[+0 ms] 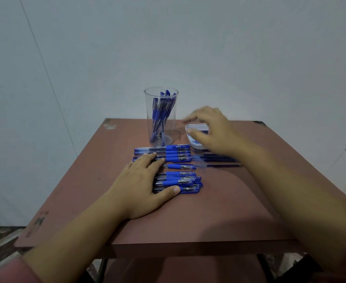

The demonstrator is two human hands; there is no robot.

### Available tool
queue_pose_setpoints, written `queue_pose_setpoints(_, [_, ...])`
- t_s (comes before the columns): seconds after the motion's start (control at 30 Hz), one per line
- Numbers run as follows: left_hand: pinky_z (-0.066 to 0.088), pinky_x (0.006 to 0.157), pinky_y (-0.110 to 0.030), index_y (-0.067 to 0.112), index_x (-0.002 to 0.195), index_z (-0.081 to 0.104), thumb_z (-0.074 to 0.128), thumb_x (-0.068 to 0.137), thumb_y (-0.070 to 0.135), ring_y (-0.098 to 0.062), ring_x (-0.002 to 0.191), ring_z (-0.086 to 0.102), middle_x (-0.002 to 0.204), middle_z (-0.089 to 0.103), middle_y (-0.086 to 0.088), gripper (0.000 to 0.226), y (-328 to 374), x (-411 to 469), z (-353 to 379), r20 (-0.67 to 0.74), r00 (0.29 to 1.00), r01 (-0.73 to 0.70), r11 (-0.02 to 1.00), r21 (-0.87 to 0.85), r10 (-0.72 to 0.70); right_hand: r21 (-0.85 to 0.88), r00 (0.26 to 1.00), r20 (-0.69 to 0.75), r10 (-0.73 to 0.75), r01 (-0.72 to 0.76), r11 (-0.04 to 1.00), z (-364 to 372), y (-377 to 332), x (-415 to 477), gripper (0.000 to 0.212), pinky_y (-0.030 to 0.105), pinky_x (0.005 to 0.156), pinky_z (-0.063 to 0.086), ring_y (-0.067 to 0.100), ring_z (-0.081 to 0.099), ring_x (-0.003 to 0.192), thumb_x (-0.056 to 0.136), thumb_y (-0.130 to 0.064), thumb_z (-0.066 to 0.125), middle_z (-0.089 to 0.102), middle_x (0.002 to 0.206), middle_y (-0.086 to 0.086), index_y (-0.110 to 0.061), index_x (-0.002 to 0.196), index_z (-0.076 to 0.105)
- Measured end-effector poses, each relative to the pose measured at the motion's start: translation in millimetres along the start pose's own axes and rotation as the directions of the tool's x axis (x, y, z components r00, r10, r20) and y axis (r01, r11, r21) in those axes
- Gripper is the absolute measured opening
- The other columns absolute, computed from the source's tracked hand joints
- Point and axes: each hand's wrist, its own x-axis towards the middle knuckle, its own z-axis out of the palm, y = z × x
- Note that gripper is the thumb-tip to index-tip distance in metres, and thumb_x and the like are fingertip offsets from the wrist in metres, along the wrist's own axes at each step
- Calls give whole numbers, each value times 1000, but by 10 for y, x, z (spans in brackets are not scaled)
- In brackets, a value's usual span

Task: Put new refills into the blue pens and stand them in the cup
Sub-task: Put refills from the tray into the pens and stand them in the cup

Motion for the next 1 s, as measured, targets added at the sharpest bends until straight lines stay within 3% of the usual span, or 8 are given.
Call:
queue_pose_setpoints(0.1, [21,118,-35,28,152,23,14,69,90,-13,143,23,159,21,4,104,-2,-2,1,-3,1000,-2,1000,7,2,-5,983,182,2,-1,1000,90,70,-278,15,21,85,37,0,46,98,88,-34,68,59,102,-17,-33,103,70])
queue_pose_setpoints(0.23, [18,117,-32,28,153,23,15,68,90,-12,144,21,159,20,4,105,19,-5,-8,-4,1000,6,1000,0,-6,-48,957,289,35,-22,999,219,78,-383,18,22,83,32,5,40,98,85,-43,70,55,98,-14,-35,101,73])
queue_pose_setpoints(0.4, [16,118,-34,29,153,22,14,68,90,-12,144,20,159,20,5,105,31,-13,-21,8,1000,15,1000,2,-15,-144,947,316,51,-6,990,270,84,-339,24,29,88,35,9,37,99,86,-47,66,46,94,-15,-34,105,72])
queue_pose_setpoints(0.5, [6,121,-48,31,153,20,10,68,91,-12,147,13,160,16,6,105,37,-13,-30,10,1000,24,999,23,-24,-116,962,273,24,8,993,272,74,-342,19,29,89,37,8,40,97,88,-40,66,48,96,-13,-28,103,71])
queue_pose_setpoints(0.63, [-5,119,-55,32,154,15,11,73,88,-12,149,6,161,14,8,99,74,52,-128,-77,997,-27,999,30,29,36,988,149,46,-52,998,223,67,-384,11,17,73,38,-2,51,86,92,-34,63,58,90,-18,-27,100,66])
queue_pose_setpoints(0.8, [18,118,-47,29,141,46,50,89,58,-9,126,50,136,56,9,60,122,316,-369,-232,956,-186,983,6,182,176,999,-13,51,-47,983,215,92,-431,10,17,74,45,4,59,87,94,-29,60,66,92,-15,-29,101,67])
queue_pose_setpoints(0.9, [52,91,-33,31,125,61,68,88,34,-5,99,63,114,67,14,38,129,455,-376,-300,927,-263,961,-91,225,280,995,-80,59,-35,959,202,66,-447,10,11,71,44,2,61,85,92,-27,62,67,87,-18,-36,94,65])
queue_pose_setpoints(1.0, [54,77,-30,34,117,64,67,89,29,-1,90,60,106,67,17,29,85,530,-267,-339,909,-302,943,-138,242,362,992,-110,69,-25,932,194,40,-450,8,13,70,46,3,63,81,87,-36,63,67,87,-22,-44,88,61])
